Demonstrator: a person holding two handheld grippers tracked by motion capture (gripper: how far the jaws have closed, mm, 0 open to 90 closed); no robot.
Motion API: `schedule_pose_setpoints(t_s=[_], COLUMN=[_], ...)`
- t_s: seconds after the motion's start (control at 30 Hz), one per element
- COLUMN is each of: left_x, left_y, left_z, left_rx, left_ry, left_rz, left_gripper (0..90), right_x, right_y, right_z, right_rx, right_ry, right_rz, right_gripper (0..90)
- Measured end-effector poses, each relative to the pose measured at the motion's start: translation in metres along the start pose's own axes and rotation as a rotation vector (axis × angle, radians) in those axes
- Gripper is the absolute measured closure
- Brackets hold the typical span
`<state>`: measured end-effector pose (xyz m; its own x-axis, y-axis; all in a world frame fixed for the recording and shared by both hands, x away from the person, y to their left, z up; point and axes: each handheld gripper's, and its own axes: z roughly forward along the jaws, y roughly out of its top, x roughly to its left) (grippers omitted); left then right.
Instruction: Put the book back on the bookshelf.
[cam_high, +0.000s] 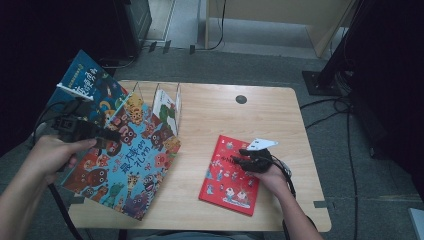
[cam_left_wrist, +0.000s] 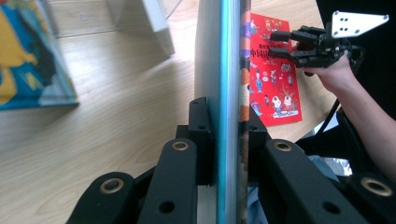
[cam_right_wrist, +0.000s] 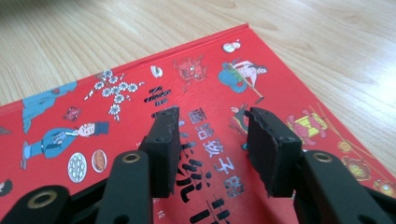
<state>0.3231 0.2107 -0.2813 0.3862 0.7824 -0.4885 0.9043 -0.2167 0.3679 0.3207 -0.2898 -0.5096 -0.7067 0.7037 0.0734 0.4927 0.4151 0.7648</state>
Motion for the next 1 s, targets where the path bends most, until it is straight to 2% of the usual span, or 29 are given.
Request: schedule_pose_setpoints(t_s=[0.07,0.47,0.63,0.8,1.0], left_x=[0.004,0.028,0.029,0.03,0.045], left_y=[-0.003,-0.016,-0.021,-0.029,-0.034], left_z=[-0.004,-0.034,-0.041,-0.05,-0.059], left_rx=[-0.011,-0.061,-0.058,-0.053,-0.058], left_ry=[0.002,-0.004,-0.013,0.016,0.066], left_rz=[-0.015,-0.067,-0.069,-0.076,-0.122], left_gripper=[81.0,80.7,81.0,81.4,81.3], right_x=[0.001,0.002,0.004,0.004,0.004], right_y=[-0.001,-0.001,-0.001,-0.001,0.0], right_z=[0.001,0.001,0.002,0.002,0.002], right_rx=[-0.005,-0.002,0.0,0.0,0.0], right_ry=[-0.005,-0.013,-0.02,-0.02,-0.02], right_rz=[-0.015,-0.027,-0.041,-0.041,-0.041], right_gripper=[53.1,52.3,52.2,52.3,53.1])
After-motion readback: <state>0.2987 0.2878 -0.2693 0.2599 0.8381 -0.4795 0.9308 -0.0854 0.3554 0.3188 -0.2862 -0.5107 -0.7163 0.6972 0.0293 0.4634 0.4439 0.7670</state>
